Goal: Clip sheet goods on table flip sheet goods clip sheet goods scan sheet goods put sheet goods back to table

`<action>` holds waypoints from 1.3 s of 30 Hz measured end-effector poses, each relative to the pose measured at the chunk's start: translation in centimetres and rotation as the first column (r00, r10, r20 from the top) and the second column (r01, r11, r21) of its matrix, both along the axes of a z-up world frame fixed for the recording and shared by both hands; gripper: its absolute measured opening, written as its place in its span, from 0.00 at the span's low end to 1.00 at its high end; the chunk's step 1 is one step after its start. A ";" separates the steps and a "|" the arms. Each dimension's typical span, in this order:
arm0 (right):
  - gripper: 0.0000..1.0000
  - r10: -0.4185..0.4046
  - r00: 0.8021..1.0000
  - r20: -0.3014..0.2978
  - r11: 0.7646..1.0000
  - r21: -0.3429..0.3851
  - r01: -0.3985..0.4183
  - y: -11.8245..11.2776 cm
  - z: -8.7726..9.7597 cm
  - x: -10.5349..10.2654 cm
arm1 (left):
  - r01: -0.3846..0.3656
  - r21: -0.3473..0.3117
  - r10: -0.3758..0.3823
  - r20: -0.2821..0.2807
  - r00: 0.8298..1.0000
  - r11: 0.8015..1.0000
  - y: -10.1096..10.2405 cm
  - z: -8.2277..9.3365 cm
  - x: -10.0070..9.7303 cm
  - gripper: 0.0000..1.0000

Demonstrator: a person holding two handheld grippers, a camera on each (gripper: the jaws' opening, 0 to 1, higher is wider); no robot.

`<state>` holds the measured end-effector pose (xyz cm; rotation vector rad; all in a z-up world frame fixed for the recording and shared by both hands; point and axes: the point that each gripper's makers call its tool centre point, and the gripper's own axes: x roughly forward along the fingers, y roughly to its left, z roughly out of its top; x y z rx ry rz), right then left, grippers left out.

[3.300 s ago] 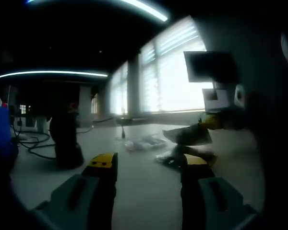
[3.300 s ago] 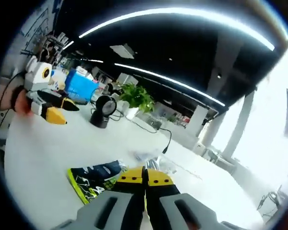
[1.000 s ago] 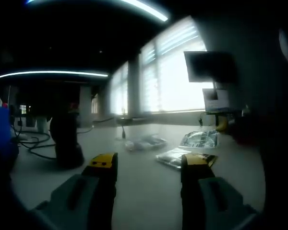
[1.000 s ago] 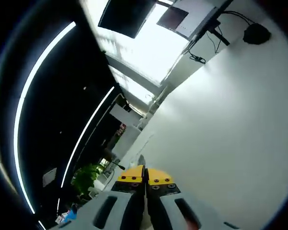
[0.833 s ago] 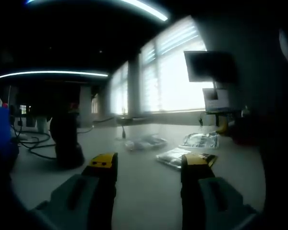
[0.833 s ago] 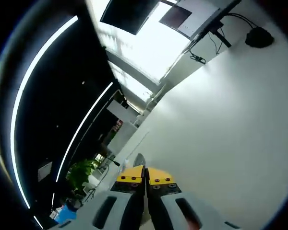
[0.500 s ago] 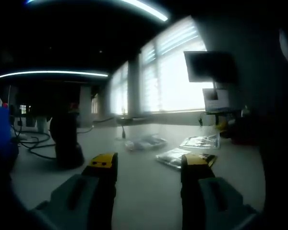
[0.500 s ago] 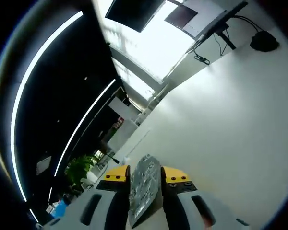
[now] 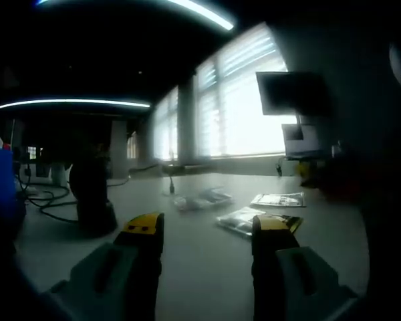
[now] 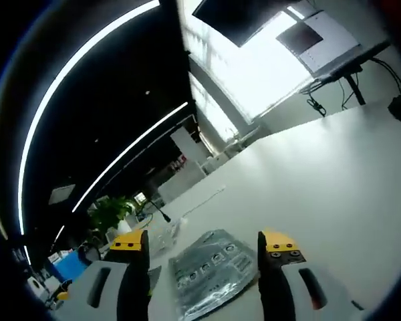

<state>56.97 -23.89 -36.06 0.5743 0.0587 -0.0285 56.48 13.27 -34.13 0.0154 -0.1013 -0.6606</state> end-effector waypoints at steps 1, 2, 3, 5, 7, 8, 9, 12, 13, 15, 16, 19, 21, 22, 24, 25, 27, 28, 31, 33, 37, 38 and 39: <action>0.62 -0.002 1.000 0.007 1.000 -0.017 0.003 -0.1 0.2 0.1 | 0.000 -0.001 0.000 0.000 1.000 1.000 0.0 0.0 0.0 0.46; 0.62 0.022 1.000 0.015 0.998 -0.055 -0.021 -0.1 0.5 0.4 | 0.000 -0.002 0.000 0.000 1.000 1.000 0.0 0.0 0.0 0.46; 0.62 0.044 0.999 0.014 0.994 -0.099 -0.042 0.1 0.6 0.7 | 0.000 -0.001 0.000 0.000 1.000 1.000 0.0 0.0 0.0 0.46; 0.62 0.109 0.994 0.018 0.981 -0.166 -0.105 1.0 1.2 1.3 | 0.001 0.001 -0.001 0.000 1.000 1.000 0.0 0.0 0.0 0.46; 0.63 0.189 0.982 -0.008 0.955 -0.230 -0.186 2.4 1.3 1.8 | 0.002 0.002 -0.002 -0.001 1.000 1.000 -0.1 0.0 0.0 0.46; 0.62 0.237 0.972 0.005 0.934 -0.276 -0.226 3.3 1.8 2.1 | 0.002 0.001 -0.002 -0.001 1.000 1.000 -0.1 0.0 0.0 0.46; 0.62 0.289 0.957 -0.022 0.918 -0.277 -0.283 4.3 1.5 2.2 | 0.001 0.002 -0.001 -0.001 1.000 1.000 0.0 -0.1 0.0 0.46; 0.60 0.372 0.926 -0.058 0.843 -0.397 -0.363 5.9 2.1 2.8 | 0.000 0.003 0.000 0.000 1.000 1.000 0.0 -0.1 0.0 0.46; 0.59 0.392 0.916 -0.082 0.791 -0.478 -0.381 6.1 2.3 3.2 | -0.001 0.003 0.001 -0.001 1.000 1.000 0.0 0.0 0.0 0.46; 0.58 0.454 0.878 -0.152 0.715 -0.527 -0.460 6.8 2.0 3.4 | -0.002 0.001 0.002 -0.001 1.000 1.000 0.0 0.0 0.1 0.46; 0.58 0.501 0.842 -0.203 0.657 -0.543 -0.522 7.4 1.5 3.2 | -0.001 0.001 0.001 -0.001 1.000 1.000 0.0 -0.1 0.1 0.46; 0.56 0.552 0.770 -0.320 0.501 -0.612 -0.612 7.3 0.2 3.6 | 0.001 0.002 -0.001 -0.001 1.000 1.000 0.0 -0.1 0.1 0.46; 0.55 0.612 0.689 -0.388 0.422 -0.576 -0.700 8.1 -0.9 2.9 | -0.001 -0.001 0.001 -0.001 1.000 1.000 0.0 0.0 0.1 0.46; 0.58 0.616 0.679 -0.400 0.412 -0.571 -0.710 8.1 -1.0 2.9 | -0.001 -0.002 0.001 -0.001 1.000 1.000 0.0 0.0 0.1 0.46; 0.53 0.614 0.668 -0.420 0.364 -0.601 -0.712 7.7 -1.2 3.5 | -0.002 -0.002 0.002 -0.001 1.000 1.000 0.1 0.0 0.1 0.46; 0.53 0.614 0.657 -0.437 0.353 -0.592 -0.725 7.5 -1.5 3.6 | -0.002 -0.002 0.002 -0.001 1.000 1.000 0.1 0.0 0.1 0.46; 0.56 0.633 0.609 -0.477 0.301 -0.573 -0.762 7.0 -2.3 3.9 | -0.001 -0.003 0.001 -0.001 1.000 1.000 0.0 0.0 0.1 0.46; 0.57 0.633 0.599 -0.490 0.290 -0.567 -0.771 6.6 -2.7 4.1 | -0.001 -0.003 0.001 -0.001 1.000 1.000 0.1 0.0 0.1 0.46; 0.57 0.631 0.587 -0.507 0.289 -0.548 -0.785 6.1 -3.5 4.5 | -0.001 -0.002 0.001 -0.001 1.000 1.000 0.0 0.0 0.1 0.46; 0.56 0.622 0.588 -0.518 0.287 -0.548 -0.786 5.8 -4.0 4.7 | -0.001 -0.002 0.001 -0.001 1.000 1.000 0.0 0.0 0.1 0.46; 0.56 0.614 0.580 -0.536 0.298 -0.523 -0.799 5.6 -4.9 4.4 | -0.001 -0.001 0.001 -0.001 1.000 1.000 0.0 0.0 0.1 0.46; 0.55 0.605 0.586 -0.539 0.304 -0.525 -0.795 5.6 -5.1 4.7 | -0.001 -0.001 0.001 -0.001 1.000 1.000 0.0 0.0 0.1 0.46; 0.54 0.601 0.586 -0.543 0.302 -0.525 -0.796 5.5 -5.4 4.6 | -0.001 -0.001 0.001 -0.002 1.000 1.000 0.0 0.0 0.1 0.46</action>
